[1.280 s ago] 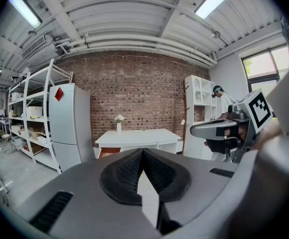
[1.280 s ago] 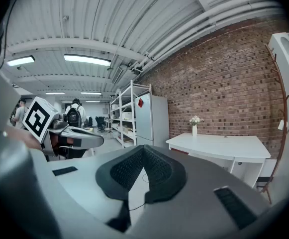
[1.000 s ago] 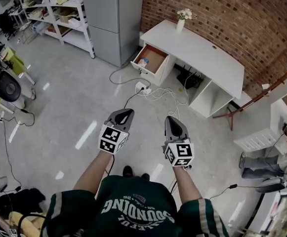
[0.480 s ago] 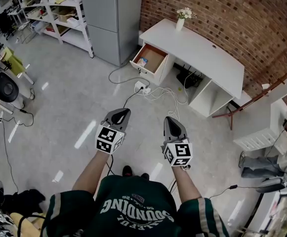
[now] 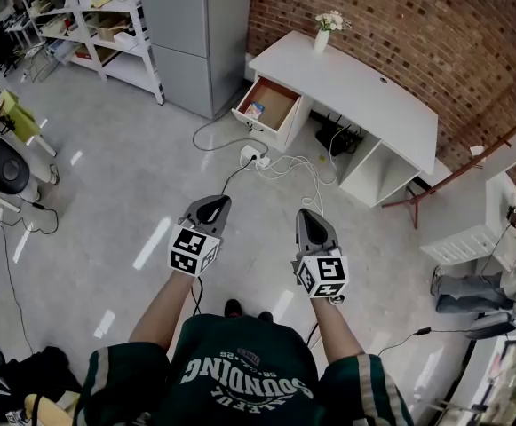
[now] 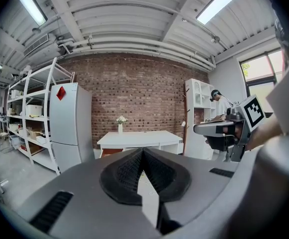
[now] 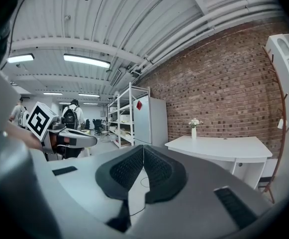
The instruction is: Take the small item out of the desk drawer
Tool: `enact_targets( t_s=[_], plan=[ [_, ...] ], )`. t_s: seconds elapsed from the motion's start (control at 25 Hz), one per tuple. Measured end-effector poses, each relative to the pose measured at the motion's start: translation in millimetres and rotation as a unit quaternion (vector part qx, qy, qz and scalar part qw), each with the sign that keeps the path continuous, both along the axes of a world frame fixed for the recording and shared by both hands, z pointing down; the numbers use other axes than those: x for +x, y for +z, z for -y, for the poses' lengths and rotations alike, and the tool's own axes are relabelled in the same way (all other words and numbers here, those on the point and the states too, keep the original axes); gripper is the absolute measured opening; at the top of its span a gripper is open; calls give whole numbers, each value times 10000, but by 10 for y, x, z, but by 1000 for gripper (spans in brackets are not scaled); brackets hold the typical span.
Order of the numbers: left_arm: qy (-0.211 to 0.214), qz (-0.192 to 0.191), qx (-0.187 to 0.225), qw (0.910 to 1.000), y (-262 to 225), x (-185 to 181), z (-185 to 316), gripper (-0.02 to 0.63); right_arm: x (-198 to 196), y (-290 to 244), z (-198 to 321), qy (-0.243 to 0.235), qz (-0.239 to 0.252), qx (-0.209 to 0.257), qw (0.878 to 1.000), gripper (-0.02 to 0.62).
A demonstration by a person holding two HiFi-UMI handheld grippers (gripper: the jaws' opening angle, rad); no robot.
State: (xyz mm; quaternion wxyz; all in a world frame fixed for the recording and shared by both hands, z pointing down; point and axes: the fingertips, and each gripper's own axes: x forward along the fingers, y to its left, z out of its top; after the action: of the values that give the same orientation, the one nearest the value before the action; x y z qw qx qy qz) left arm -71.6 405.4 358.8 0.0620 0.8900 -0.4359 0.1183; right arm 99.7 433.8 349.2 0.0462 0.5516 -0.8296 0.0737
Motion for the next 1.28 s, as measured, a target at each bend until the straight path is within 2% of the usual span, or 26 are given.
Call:
enact_targets(
  t_s=[0.24, 0.68, 1.28],
  plan=[
    [98, 5, -39, 9999, 37, -91, 35, 15, -107, 48, -48, 130, 52, -30, 9999, 25],
    [206, -39, -49, 9998, 101, -4, 246, 15, -72, 109, 122, 198, 56, -57, 9998, 25],
    [136, 18, -133, 9998, 137, 228, 1253, 15, 129, 132, 1110, 48, 14, -127, 9999, 25]
  ],
)
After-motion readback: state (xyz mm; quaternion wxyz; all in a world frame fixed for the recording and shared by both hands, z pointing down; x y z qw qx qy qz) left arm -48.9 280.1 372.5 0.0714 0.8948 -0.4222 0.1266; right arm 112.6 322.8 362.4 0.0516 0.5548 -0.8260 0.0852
